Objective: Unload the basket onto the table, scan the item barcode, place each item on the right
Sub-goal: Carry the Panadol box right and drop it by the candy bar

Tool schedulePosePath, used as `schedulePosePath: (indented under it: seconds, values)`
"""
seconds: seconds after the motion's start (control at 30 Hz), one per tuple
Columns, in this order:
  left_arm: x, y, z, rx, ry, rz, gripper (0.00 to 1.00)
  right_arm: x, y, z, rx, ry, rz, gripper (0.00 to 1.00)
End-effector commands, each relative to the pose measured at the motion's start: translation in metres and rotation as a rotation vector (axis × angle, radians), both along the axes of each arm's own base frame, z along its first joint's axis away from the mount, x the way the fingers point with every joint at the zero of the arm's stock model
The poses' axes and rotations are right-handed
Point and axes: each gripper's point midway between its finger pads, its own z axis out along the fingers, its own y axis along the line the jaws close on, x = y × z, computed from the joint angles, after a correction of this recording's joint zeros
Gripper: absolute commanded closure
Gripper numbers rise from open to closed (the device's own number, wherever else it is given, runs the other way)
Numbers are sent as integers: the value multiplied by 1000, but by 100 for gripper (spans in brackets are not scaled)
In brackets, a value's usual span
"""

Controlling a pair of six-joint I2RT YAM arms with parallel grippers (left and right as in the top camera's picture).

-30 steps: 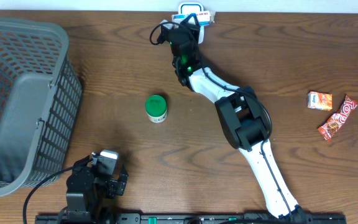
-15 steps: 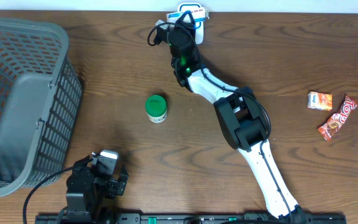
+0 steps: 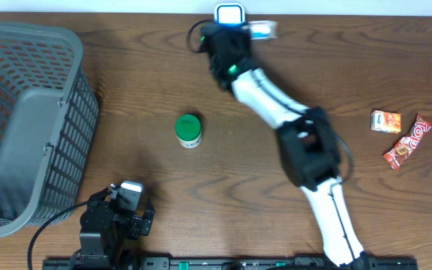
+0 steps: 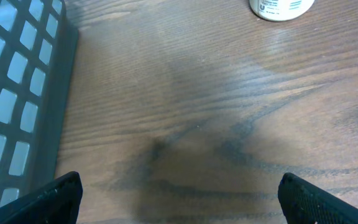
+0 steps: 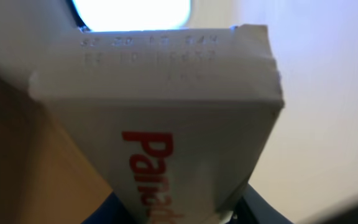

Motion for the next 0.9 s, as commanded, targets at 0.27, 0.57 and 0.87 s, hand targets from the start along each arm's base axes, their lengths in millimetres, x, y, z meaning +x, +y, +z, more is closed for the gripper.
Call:
schedulePosePath:
  seconds: [0.27, 0.57, 0.87]
  values:
    - [-8, 0, -14, 0, 57, -1, 2, -116, -265, 58, 633, 11, -816, 99]
    - [-8, 0, -14, 0, 57, -1, 2, -213, -375, -46, 1102, 226, -1295, 99]
    - [-8, 0, -14, 0, 57, -1, 1, -279, -424, -105, 1231, 174, -1561, 82]
